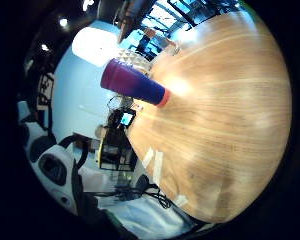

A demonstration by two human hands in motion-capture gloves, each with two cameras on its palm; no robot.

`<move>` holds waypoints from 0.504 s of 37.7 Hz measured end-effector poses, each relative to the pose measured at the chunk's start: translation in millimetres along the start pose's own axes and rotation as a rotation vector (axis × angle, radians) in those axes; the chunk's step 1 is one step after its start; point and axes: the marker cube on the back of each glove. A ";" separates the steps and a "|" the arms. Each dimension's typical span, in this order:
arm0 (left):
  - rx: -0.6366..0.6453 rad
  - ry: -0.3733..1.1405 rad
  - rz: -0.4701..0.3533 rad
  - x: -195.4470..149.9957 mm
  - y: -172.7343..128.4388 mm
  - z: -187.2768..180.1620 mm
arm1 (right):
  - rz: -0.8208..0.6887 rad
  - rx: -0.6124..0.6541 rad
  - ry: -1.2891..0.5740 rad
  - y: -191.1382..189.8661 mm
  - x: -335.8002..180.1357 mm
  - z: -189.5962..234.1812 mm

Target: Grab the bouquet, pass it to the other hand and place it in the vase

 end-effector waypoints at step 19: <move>0.147 -0.051 0.258 90.5 -31.6 -79.9 | -0.185 -0.097 -0.084 -30.2 45.3 -36.6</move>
